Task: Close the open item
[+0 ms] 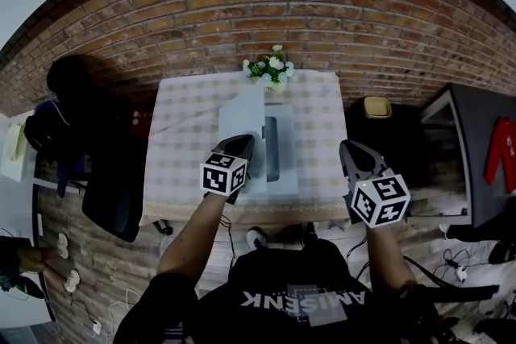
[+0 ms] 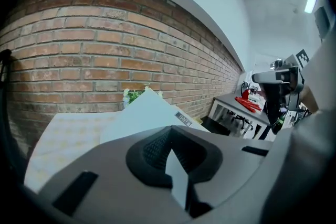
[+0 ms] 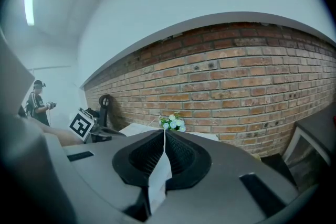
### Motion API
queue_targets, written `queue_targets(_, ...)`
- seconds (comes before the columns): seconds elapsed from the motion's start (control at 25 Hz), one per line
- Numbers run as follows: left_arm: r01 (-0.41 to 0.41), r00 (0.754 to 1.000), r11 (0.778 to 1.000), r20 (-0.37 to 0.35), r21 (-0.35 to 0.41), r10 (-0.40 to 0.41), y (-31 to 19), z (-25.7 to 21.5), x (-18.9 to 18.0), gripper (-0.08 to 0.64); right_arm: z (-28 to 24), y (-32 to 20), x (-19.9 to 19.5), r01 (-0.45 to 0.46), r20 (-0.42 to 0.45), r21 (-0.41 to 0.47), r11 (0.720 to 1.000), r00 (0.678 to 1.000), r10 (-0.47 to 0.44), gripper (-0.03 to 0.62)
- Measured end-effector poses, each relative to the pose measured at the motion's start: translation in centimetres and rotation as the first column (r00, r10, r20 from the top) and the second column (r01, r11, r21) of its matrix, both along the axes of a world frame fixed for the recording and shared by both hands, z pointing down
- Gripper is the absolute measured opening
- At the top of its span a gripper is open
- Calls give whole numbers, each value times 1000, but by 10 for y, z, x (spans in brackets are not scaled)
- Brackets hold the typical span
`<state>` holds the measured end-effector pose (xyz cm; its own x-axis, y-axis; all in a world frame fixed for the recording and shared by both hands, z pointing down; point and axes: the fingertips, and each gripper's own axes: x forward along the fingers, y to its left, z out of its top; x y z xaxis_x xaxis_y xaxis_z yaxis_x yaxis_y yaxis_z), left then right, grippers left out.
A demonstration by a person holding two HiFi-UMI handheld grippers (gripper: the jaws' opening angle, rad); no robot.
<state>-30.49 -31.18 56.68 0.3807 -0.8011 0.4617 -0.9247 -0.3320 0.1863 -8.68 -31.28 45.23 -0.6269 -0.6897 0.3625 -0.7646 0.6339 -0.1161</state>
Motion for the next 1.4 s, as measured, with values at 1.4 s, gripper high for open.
queue_targets(1.4, -153, 976, 967, 124, -205, 180, -17, 102, 79, 6, 38, -18, 89, -110, -2, -82, 991, 994, 110, 42)
